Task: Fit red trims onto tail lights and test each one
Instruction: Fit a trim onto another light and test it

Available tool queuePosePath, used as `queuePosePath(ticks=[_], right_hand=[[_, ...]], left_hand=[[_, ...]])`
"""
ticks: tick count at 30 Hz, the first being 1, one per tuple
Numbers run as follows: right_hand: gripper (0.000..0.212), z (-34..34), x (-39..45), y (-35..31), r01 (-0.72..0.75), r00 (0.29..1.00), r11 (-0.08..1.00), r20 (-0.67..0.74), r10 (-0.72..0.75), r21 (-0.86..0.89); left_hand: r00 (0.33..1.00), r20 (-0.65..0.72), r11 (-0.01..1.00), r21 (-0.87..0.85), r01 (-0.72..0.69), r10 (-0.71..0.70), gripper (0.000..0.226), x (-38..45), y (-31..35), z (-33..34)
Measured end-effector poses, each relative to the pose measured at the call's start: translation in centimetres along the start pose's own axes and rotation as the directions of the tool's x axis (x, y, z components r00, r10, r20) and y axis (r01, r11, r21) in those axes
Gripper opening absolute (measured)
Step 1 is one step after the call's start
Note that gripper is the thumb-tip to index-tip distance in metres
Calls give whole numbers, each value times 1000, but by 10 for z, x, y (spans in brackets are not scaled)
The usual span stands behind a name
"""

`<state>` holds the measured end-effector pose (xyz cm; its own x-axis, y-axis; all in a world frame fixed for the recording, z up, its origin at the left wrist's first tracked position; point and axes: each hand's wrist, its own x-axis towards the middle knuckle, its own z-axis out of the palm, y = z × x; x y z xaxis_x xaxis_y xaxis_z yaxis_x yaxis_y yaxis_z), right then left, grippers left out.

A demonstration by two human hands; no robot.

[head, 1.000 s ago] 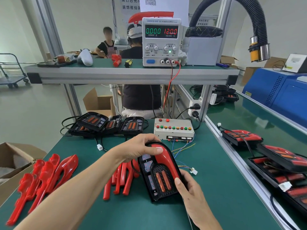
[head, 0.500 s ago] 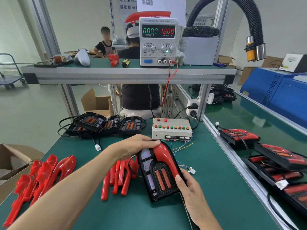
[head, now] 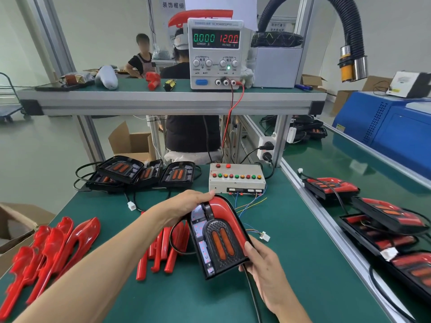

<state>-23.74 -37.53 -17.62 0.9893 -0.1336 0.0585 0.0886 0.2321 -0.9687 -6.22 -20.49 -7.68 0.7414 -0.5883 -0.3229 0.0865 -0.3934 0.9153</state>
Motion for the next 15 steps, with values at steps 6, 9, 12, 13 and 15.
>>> queuePosePath(ticks=[6,9,12,13,15], right_hand=[[38,-4,3,7,30,1000,999,1,-30,21],[42,-2,4,4,16,1000,997,-7,-17,-69],[63,6,14,-10,10,996,927,-83,-44,-375],[67,9,20,-18,2,991,894,-120,-62,-448],[68,16,36,-34,-27,987,864,-148,-55,-503]], left_hand=[[998,22,997,-51,-51,52,29,2,1,0],[995,34,995,-53,-88,90,30,-4,4,0],[990,43,991,28,-134,133,32,-11,8,2],[988,49,987,51,-149,147,31,-12,9,4],[984,54,980,101,-174,169,29,-12,9,8]])
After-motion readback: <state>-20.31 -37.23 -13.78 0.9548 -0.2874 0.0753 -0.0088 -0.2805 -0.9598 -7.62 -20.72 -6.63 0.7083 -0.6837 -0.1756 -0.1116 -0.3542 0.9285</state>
